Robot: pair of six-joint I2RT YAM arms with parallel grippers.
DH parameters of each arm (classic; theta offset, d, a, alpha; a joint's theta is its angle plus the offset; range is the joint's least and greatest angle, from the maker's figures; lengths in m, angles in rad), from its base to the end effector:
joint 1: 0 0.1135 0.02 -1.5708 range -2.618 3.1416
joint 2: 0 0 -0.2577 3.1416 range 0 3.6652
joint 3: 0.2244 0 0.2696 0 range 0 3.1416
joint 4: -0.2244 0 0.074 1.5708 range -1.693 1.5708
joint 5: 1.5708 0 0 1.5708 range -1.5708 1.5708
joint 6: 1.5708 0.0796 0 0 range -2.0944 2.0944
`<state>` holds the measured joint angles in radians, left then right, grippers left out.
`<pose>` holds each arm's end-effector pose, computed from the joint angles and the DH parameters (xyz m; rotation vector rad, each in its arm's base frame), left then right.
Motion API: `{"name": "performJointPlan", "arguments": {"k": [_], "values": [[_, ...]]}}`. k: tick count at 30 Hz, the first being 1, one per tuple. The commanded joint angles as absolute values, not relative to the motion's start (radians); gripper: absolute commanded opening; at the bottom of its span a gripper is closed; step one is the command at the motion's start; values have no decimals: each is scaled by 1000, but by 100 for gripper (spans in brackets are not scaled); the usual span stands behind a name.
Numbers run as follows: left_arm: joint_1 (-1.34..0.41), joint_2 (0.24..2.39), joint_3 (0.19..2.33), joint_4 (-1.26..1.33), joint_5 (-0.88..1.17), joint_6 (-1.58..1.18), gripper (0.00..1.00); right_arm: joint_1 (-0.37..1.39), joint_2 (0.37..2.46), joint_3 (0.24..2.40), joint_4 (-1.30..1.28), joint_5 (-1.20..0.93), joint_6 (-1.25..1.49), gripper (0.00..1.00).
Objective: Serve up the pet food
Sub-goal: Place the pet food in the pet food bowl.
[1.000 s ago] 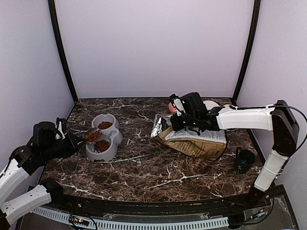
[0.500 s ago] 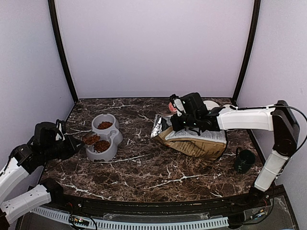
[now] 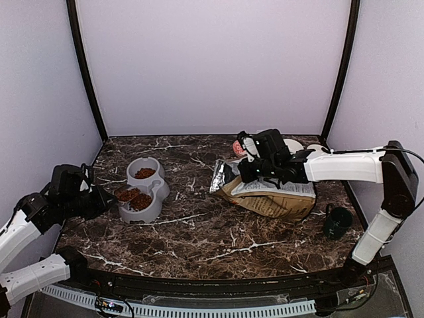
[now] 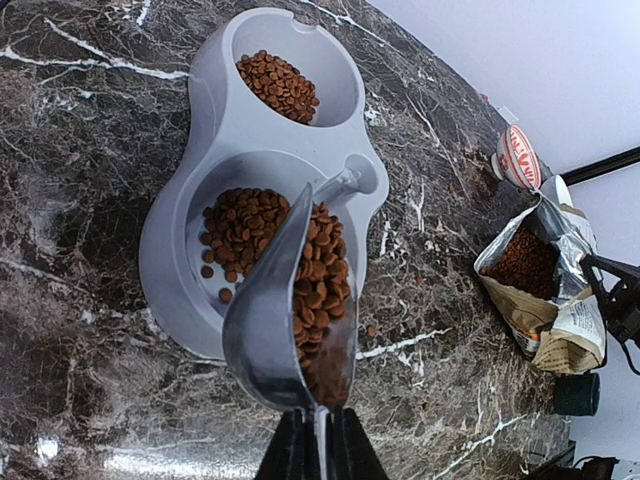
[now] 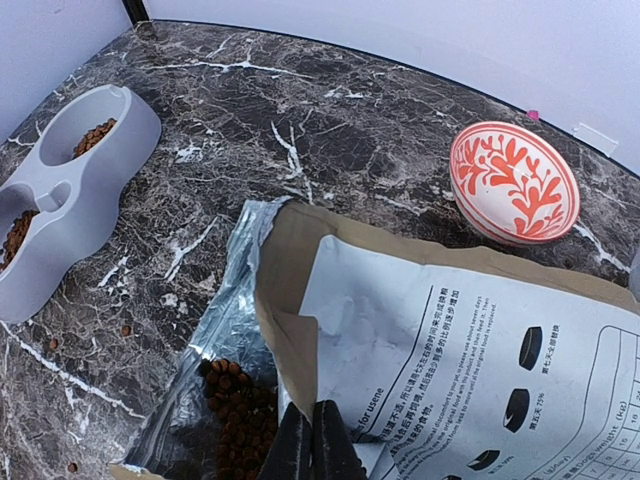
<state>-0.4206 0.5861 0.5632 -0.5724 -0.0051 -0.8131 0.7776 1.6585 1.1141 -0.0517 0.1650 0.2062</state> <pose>0.1797 -0.0799 0.2239 -0.4421 2.2082 -0.6864 0.3118 0.2886 0.1998 -0.5231 2.1200 0.3870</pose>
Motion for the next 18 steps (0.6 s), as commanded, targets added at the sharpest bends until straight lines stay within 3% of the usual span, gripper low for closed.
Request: {"name": "performJointPlan", "arguments": {"k": [1, 18], "values": [[-415, 599, 607, -573, -21, -789, 0, 759, 1614, 1113, 2, 208, 193, 0], [-415, 618, 620, -594, -27, -769, 0, 759, 1619, 1114, 3, 206, 195, 0]]}}
